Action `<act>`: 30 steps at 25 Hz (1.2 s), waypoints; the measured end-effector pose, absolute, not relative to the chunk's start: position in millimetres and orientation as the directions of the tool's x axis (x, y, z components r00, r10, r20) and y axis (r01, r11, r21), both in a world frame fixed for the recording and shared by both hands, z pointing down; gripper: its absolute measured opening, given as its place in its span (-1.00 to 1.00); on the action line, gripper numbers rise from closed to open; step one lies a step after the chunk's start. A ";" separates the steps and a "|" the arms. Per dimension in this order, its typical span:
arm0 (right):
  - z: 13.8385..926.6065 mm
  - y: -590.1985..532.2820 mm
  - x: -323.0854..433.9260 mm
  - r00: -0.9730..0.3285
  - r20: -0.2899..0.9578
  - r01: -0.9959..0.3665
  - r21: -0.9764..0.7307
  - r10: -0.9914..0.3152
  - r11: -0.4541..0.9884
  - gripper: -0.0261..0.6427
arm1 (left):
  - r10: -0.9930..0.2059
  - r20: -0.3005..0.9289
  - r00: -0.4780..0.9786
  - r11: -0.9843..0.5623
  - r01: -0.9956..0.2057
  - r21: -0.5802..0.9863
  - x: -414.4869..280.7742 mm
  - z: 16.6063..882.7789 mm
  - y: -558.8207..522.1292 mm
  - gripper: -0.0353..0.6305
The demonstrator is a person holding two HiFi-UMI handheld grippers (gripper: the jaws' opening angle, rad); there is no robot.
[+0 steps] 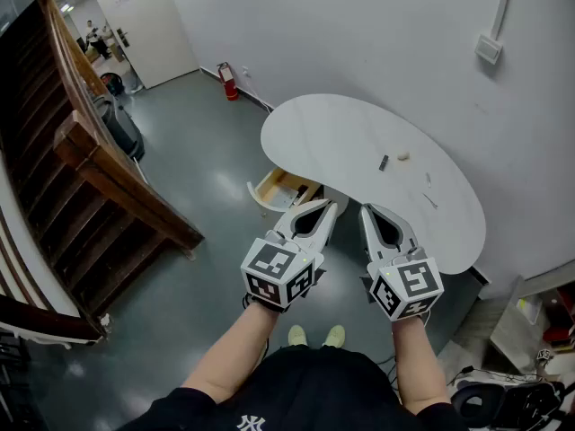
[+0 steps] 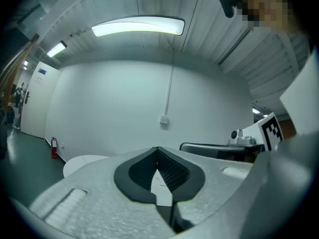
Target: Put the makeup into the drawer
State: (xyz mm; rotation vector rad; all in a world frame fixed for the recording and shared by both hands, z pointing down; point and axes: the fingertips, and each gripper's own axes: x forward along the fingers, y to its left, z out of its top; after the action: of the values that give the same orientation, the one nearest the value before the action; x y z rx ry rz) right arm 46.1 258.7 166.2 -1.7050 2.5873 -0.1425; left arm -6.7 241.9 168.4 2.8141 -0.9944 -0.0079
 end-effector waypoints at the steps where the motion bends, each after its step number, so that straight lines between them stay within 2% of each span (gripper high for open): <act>1: 167.4 259.8 47.0 -0.395 0.019 -0.915 -0.099 -0.918 0.392 -0.89 | -0.625 0.049 0.779 -0.766 -0.625 0.152 -6.0 169.7 242.7 -0.87; 30: 187.0 254.3 111.4 -0.464 0.006 -0.870 -0.191 -0.886 0.455 -0.88 | -0.686 0.090 0.722 -0.700 -0.689 0.188 42.5 190.6 233.6 -0.87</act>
State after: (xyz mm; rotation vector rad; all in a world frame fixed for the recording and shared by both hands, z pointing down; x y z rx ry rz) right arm 111.4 254.3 187.0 -1.5724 2.5982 -0.2555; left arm 42.5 233.6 190.6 2.7176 -1.0988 0.0196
